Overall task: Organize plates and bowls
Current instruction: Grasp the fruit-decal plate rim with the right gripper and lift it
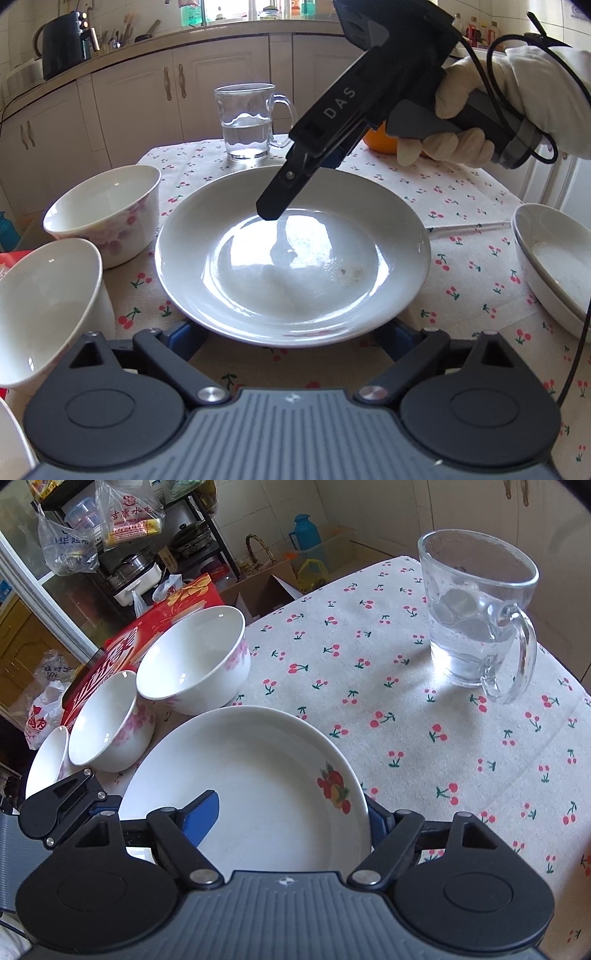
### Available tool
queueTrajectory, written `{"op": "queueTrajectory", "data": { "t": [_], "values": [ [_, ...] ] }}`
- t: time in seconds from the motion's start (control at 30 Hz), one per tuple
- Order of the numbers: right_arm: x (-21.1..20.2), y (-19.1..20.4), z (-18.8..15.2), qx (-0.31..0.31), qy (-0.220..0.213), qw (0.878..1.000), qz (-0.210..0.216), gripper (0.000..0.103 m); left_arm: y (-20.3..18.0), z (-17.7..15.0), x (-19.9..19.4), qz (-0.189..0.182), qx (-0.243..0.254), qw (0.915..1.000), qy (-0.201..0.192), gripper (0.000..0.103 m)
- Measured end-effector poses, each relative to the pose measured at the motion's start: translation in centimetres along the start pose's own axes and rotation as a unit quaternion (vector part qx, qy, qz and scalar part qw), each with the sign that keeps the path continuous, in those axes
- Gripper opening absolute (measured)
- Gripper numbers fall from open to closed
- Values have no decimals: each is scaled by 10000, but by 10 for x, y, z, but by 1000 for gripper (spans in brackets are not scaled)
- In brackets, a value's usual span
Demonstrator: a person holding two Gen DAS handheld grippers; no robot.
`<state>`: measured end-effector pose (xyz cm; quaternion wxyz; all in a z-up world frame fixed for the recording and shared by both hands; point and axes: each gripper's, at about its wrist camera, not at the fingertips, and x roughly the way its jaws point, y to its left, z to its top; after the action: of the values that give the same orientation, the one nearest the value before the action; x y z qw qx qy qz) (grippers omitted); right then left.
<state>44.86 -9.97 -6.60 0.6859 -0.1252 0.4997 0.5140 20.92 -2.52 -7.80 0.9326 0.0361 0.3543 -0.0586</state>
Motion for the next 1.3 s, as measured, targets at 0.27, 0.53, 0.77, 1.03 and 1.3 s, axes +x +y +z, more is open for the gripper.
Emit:
{"op": "queueTrajectory", "data": {
  "t": [0.27,0.53,0.77,1.03,1.3],
  "values": [
    [-14,7,-11,175,-97,9998,35,85,-2,-4,-11,-133,270,9995,35,95],
    [-34,28,-31,396,-266,9989,29,85,-2,-6,-37,-443,478,9978,103,95],
    [-56,49,-54,594,-487,9970,-58,85,-9,-6,-61,-659,675,9955,88,95],
    [-79,71,-83,762,-652,9948,-196,85,-22,-9,-82,-920,921,9913,171,95],
    [-99,83,-121,960,-742,9918,-406,85,-43,-10,-94,-1204,1217,9850,201,95]
  ]
}}
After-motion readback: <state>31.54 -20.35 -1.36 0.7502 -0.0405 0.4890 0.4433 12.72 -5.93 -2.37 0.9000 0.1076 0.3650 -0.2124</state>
